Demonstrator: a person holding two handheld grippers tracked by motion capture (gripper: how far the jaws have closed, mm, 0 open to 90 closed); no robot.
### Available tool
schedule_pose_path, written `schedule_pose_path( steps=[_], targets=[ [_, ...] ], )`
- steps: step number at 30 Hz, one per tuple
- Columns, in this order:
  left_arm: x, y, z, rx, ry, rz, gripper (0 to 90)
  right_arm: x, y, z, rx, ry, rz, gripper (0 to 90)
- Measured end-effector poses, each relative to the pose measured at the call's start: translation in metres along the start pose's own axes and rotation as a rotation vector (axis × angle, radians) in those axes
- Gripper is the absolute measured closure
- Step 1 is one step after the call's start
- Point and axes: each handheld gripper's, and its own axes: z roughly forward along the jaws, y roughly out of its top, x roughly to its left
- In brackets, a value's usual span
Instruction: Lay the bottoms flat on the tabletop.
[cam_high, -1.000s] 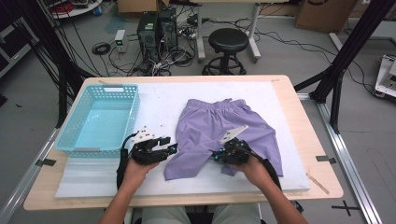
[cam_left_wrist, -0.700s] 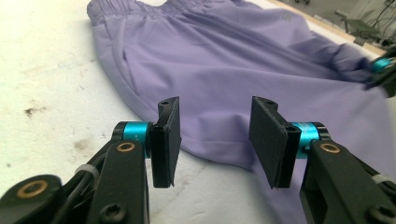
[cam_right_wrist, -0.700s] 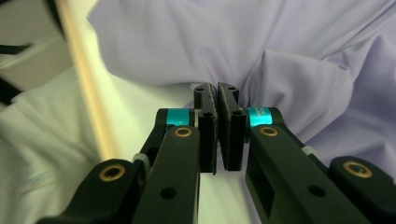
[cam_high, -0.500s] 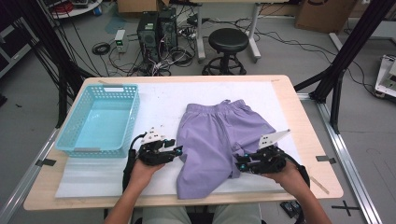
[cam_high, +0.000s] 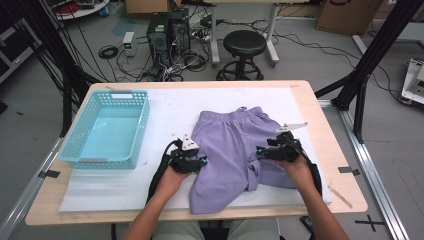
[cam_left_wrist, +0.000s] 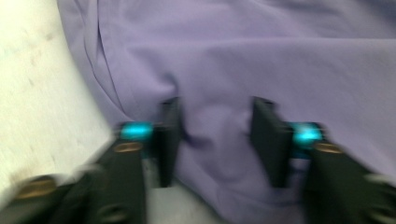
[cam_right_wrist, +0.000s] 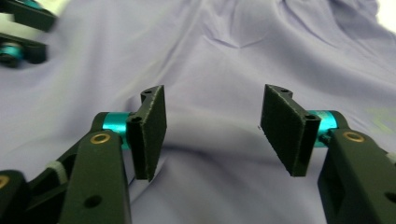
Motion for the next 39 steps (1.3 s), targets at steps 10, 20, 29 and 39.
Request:
schedule_pose_path(
  steps=[10,20,29,39],
  targets=[
    [0.027,0.017,0.013,0.031,0.071,-0.07,88.2,0.013,0.048,0.062,0.087,-0.044,-0.048,50.1],
    [0.073,0.041,0.027,0.038,0.216,-0.124,88.5,-0.005,0.098,0.108,0.116,-0.111,-0.089,90.0],
    [0.091,0.042,0.015,-0.074,0.216,-0.197,61.2,-0.011,0.11,0.104,-0.007,-0.103,0.014,76.9],
    [0.068,0.022,-0.01,-0.038,0.112,-0.165,48.7,-0.047,0.057,0.039,-0.048,-0.152,0.077,57.6]
  ],
)
